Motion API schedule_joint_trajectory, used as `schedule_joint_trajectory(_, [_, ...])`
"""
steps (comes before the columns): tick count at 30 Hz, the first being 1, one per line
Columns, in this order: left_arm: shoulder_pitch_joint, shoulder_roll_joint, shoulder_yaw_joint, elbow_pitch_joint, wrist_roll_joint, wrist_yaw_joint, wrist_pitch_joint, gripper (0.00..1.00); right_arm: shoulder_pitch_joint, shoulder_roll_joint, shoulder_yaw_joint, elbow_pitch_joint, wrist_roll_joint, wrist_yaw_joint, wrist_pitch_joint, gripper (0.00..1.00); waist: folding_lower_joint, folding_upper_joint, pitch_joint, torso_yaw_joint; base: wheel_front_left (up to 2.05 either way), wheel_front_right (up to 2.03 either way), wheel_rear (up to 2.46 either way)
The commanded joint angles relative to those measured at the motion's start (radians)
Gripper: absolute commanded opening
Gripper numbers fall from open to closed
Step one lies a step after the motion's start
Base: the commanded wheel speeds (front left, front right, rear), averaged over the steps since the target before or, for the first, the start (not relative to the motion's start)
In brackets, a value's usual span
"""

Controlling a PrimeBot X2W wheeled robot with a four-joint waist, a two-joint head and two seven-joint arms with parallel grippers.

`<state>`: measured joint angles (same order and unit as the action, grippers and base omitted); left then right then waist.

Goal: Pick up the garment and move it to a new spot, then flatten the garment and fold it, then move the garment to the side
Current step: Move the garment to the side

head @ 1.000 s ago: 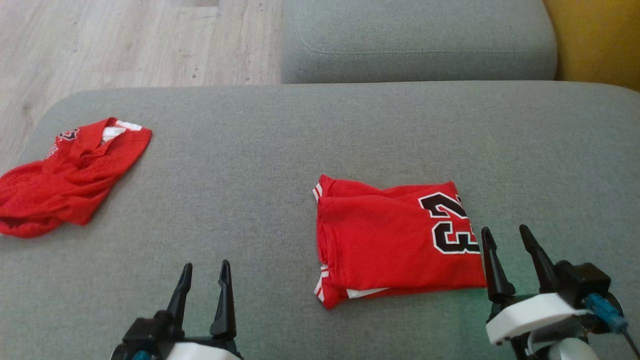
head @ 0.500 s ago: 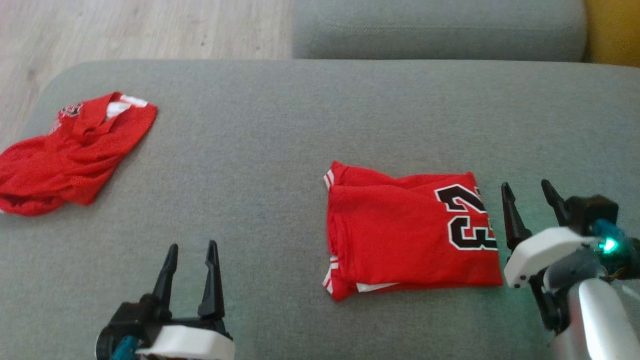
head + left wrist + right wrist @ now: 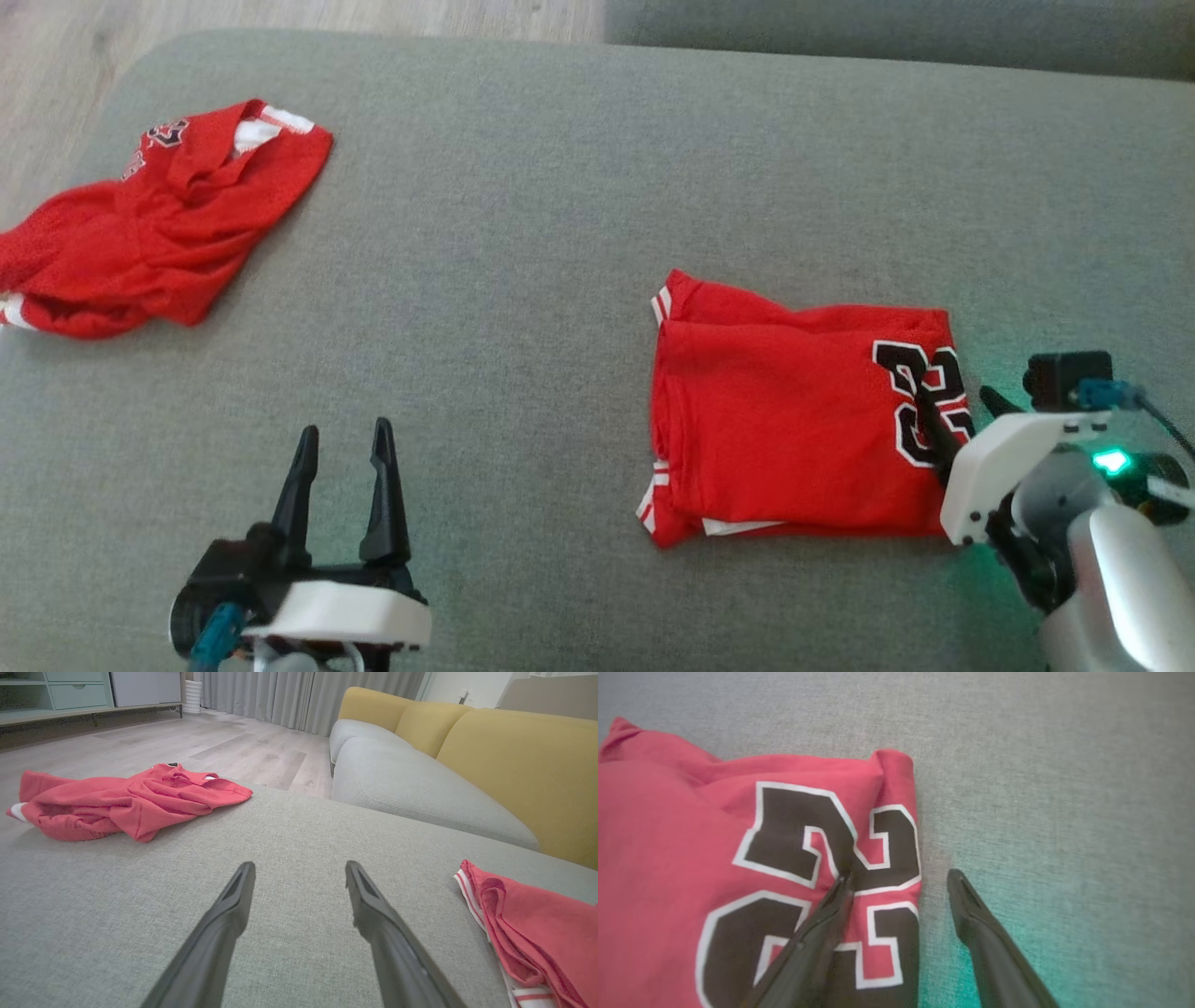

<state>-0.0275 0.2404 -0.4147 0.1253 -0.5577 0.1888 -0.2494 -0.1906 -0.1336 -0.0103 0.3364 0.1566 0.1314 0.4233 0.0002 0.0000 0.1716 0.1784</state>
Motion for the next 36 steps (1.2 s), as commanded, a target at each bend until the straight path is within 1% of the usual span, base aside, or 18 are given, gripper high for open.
schedule_joint_trajectory(1, [-0.041, 0.003, 0.044, -0.027, 0.011, -0.004, -0.012, 1.00, -0.046, -0.015, 0.028, -0.029, 0.009, -0.001, 0.007, 1.00, -0.0002, 0.0000, 0.007, 0.004, 0.00, 0.00, 0.00])
schedule_joint_trajectory(4, [-0.045, -0.007, 0.054, -0.026, 0.020, -0.012, -0.012, 1.00, -0.051, -0.025, 0.047, -0.017, 0.024, -0.001, 0.033, 1.00, -0.0002, 0.0000, 0.018, 0.007, 0.00, 0.00, 0.00])
schedule_joint_trajectory(5, [-0.047, -0.011, 0.056, -0.025, 0.022, -0.014, -0.012, 1.00, -0.054, -0.027, 0.050, -0.015, 0.026, -0.001, 0.036, 0.85, -0.0002, 0.0000, 0.021, 0.007, 0.00, 0.00, 0.00])
schedule_joint_trajectory(6, [-0.048, -0.015, 0.058, -0.023, 0.026, -0.017, -0.012, 1.00, -0.057, -0.029, 0.052, -0.012, 0.028, -0.001, 0.038, 0.43, -0.0002, 0.0000, 0.023, 0.007, 0.00, 0.00, 0.00])
schedule_joint_trajectory(7, [-0.050, -0.019, 0.060, -0.023, 0.029, -0.019, -0.012, 1.00, -0.060, -0.030, 0.054, -0.011, 0.030, -0.001, 0.039, 0.36, -0.0002, 0.0000, 0.026, 0.006, 0.00, 0.00, 0.00])
schedule_joint_trajectory(8, [-0.051, -0.023, 0.062, -0.022, 0.033, -0.022, -0.012, 1.00, -0.064, -0.030, 0.055, -0.009, 0.032, -0.001, 0.039, 0.24, -0.0002, 0.0000, 0.028, 0.005, 0.00, 0.00, 0.00])
schedule_joint_trajectory(9, [-0.052, -0.026, 0.063, -0.022, 0.037, -0.025, -0.012, 1.00, -0.069, -0.030, 0.055, -0.008, 0.034, -0.001, 0.039, 0.14, -0.0002, 0.0000, 0.031, 0.002, 0.00, 0.00, 0.00])
schedule_joint_trajectory(10, [-0.054, -0.028, 0.064, -0.021, 0.040, -0.028, -0.012, 1.00, -0.075, -0.031, 0.052, -0.008, 0.035, -0.001, 0.037, 0.00, -0.0002, 0.0000, 0.033, -0.002, 0.00, 0.00, 0.00])
schedule_joint_trajectory(14, [-0.062, -0.034, 0.068, -0.022, 0.056, -0.037, -0.012, 1.00, -0.109, -0.034, 0.029, -0.015, 0.033, -0.001, 0.004, 0.00, -0.0002, 0.0000, 0.044, -0.035, 0.00, 0.00, 0.00])
schedule_joint_trajectory(18, [-0.074, -0.033, 0.066, -0.029, 0.073, -0.042, -0.012, 1.00, -0.155, -0.046, -0.017, -0.034, 0.021, -0.001, -0.040, 0.00, -0.0002, 0.0000, 0.061, -0.093, 0.00, 0.00, 0.00])
schedule_joint_trajectory(22, [-0.094, -0.026, 0.057, -0.042, 0.088, -0.043, -0.009, 1.00, -0.189, -0.072, -0.060, -0.058, 0.013, -0.001, -0.068, 0.00, -0.0002, 0.0000, 0.085, -0.178, 0.00, 0.00, 0.00])
schedule_joint_trajectory(28, [-0.137, -0.001, 0.044, -0.072, 0.114, -0.043, 0.021, 1.00, -0.218, -0.089, -0.110, -0.099, 0.008, -0.001, -0.083, 0.00, -0.0002, 0.0000, 0.140, -0.333, 0.00, 0.00, 0.00])
schedule_joint_trajectory(29, [-0.137, -0.001, 0.044, -0.072, 0.114, -0.043, 0.021, 1.00, -0.218, -0.089, -0.110, -0.099, 0.008, -0.001, -0.083, 0.00, -0.0002, 0.0000, 0.140, -0.333, 0.00, 0.00, 0.00])
schedule_joint_trajectory(32, [-0.159, 0.015, 0.035, -0.089, 0.127, -0.044, 0.045, 1.00, -0.242, -0.085, -0.118, -0.098, 0.013, -0.001, -0.098, 0.00, -0.0002, 0.0000, 0.167, -0.407, 0.00, 0.00, 0.00])
schedule_joint_trajectory(36, [-0.181, 0.034, 0.027, -0.110, 0.141, -0.045, 0.075, 1.00, -0.280, -0.058, -0.102, -0.085, 0.016, -0.001, -0.122, 0.00, -0.0002, 0.0000, 0.195, -0.491, 0.00, 0.00, 0.00])
